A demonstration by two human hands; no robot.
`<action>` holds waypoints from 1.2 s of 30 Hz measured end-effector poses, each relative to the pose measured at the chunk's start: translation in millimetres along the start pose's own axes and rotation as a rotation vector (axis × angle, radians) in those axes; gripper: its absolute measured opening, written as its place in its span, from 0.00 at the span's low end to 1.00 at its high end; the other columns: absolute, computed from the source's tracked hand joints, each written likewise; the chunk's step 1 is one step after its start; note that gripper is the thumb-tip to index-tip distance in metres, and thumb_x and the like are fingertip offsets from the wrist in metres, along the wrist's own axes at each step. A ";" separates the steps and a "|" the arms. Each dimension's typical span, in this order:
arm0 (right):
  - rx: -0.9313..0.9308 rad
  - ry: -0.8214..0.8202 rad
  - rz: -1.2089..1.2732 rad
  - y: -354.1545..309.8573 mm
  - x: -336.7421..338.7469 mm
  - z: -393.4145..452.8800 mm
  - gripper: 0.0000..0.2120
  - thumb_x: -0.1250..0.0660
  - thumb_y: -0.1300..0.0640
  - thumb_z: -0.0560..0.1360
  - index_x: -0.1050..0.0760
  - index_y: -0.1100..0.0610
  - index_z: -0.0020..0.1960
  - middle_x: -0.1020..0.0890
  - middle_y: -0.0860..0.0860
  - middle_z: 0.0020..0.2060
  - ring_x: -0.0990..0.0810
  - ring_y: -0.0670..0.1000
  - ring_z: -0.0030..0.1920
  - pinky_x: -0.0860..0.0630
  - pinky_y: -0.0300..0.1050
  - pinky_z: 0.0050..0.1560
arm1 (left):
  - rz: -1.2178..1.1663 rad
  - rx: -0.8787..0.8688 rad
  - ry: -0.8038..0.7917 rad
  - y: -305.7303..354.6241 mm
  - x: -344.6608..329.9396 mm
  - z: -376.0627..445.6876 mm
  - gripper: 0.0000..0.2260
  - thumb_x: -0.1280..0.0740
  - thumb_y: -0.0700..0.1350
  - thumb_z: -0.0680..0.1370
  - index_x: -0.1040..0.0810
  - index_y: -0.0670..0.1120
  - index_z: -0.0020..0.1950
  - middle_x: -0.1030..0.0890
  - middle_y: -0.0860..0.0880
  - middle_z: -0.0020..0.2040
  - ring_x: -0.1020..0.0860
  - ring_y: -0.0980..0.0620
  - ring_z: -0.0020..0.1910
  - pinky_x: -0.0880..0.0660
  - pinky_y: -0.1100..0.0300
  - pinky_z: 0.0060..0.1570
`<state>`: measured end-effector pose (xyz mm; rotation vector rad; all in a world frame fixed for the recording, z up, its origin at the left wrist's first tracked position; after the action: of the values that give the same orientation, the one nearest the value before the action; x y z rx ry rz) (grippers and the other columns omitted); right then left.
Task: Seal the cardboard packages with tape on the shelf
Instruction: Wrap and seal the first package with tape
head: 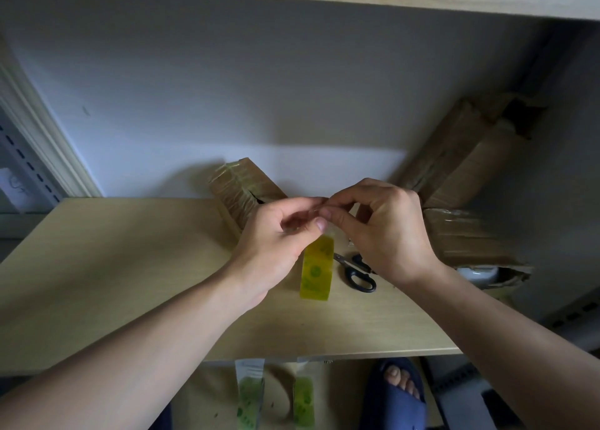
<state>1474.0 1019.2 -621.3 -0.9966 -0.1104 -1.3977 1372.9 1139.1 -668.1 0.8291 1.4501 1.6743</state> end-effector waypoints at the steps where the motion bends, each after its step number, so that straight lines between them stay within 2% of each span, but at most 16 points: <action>1: -0.004 0.001 0.004 0.2 -0.1 0.0 0.02 0.22 0.53 0.73 0.13 0.49 0.45 0.16 0.43 0.38 0.21 0.39 0.35 0.27 0.32 0.39 | 0.002 -0.005 -0.007 0.5 -0.5 -0.7 0.11 0.30 0.36 0.80 0.16 0.46 0.61 0.13 0.51 0.54 0.17 0.54 0.57 0.23 0.66 0.55; 7: -0.025 0.034 -0.013 -0.3 1.5 0.4 0.02 0.21 0.52 0.72 0.13 0.49 0.43 0.16 0.43 0.36 0.22 0.40 0.32 0.23 0.40 0.37 | 0.015 -0.025 0.033 4.6 0.5 -3.5 0.10 0.31 0.37 0.81 0.15 0.44 0.60 0.13 0.52 0.53 0.16 0.58 0.55 0.23 0.66 0.55; 11: -0.064 0.053 -0.023 -1.3 3.6 -0.3 0.04 0.21 0.49 0.72 0.13 0.48 0.42 0.16 0.43 0.35 0.22 0.41 0.32 0.22 0.45 0.36 | 0.044 -0.037 0.035 7.1 1.3 -3.6 0.09 0.31 0.37 0.81 0.14 0.45 0.57 0.12 0.53 0.51 0.17 0.61 0.50 0.24 0.68 0.51; 17: -0.092 0.056 -0.052 -4.2 6.0 -0.7 0.06 0.21 0.47 0.71 0.13 0.49 0.41 0.17 0.44 0.35 0.21 0.43 0.32 0.21 0.47 0.36 | 0.110 -0.079 0.002 11.8 1.1 -2.6 0.09 0.30 0.36 0.80 0.14 0.48 0.54 0.13 0.54 0.51 0.17 0.57 0.53 0.23 0.65 0.55; 23: -0.071 0.078 -0.107 -11.5 6.8 -2.4 0.14 0.26 0.39 0.71 0.14 0.48 0.39 0.17 0.44 0.34 0.20 0.46 0.32 0.21 0.49 0.34 | 0.129 -0.073 -0.040 13.2 3.2 -3.1 0.16 0.33 0.30 0.78 0.14 0.49 0.53 0.13 0.54 0.52 0.18 0.55 0.55 0.24 0.59 0.59; 25: -0.072 0.086 -0.116 -12.7 6.0 -2.3 0.16 0.29 0.36 0.71 0.15 0.48 0.38 0.18 0.44 0.33 0.20 0.47 0.32 0.21 0.50 0.33 | 0.147 -0.069 -0.037 13.5 4.0 -3.1 0.18 0.34 0.29 0.77 0.14 0.50 0.53 0.13 0.55 0.51 0.18 0.56 0.53 0.25 0.62 0.55; 29: -0.114 0.083 -0.152 -7.0 7.2 -0.7 0.18 0.26 0.35 0.69 0.20 0.49 0.35 0.22 0.43 0.32 0.22 0.45 0.32 0.22 0.50 0.34 | 0.176 -0.070 -0.022 13.4 4.7 -3.6 0.18 0.35 0.29 0.76 0.14 0.49 0.52 0.15 0.58 0.45 0.21 0.61 0.44 0.28 0.68 0.46; 33: -0.047 0.021 -0.095 -7.4 5.6 0.5 0.15 0.25 0.38 0.70 0.18 0.48 0.46 0.21 0.42 0.38 0.24 0.42 0.34 0.22 0.47 0.36 | 0.156 -0.075 -0.053 15.4 2.4 -5.9 0.18 0.37 0.26 0.77 0.14 0.45 0.53 0.19 0.63 0.35 0.24 0.65 0.34 0.32 0.75 0.35; 35: -0.007 0.004 -0.067 -7.4 4.2 0.8 0.16 0.26 0.36 0.70 0.16 0.47 0.48 0.21 0.42 0.40 0.24 0.42 0.34 0.23 0.45 0.36 | 0.169 -0.064 -0.090 16.4 1.3 -7.4 0.21 0.40 0.24 0.76 0.15 0.43 0.55 0.19 0.64 0.33 0.24 0.67 0.33 0.33 0.77 0.35; 36: -0.006 0.002 -0.052 -6.2 3.9 1.1 0.16 0.26 0.36 0.69 0.15 0.47 0.48 0.21 0.42 0.41 0.24 0.42 0.33 0.23 0.44 0.36 | 0.178 -0.056 -0.113 17.1 0.3 -8.2 0.22 0.41 0.24 0.75 0.15 0.43 0.56 0.18 0.63 0.35 0.23 0.67 0.34 0.31 0.76 0.38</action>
<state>1470.2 1017.8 -615.0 -1.0032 -0.1318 -1.4468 1363.5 1134.1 -652.4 1.0301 1.2780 1.7601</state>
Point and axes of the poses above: each hand's wrist, its own z-axis towards the middle knuckle, its own x-axis out of the back of the hand, y = z × x, the point moved 6 cm from there along z, towards the middle knuckle
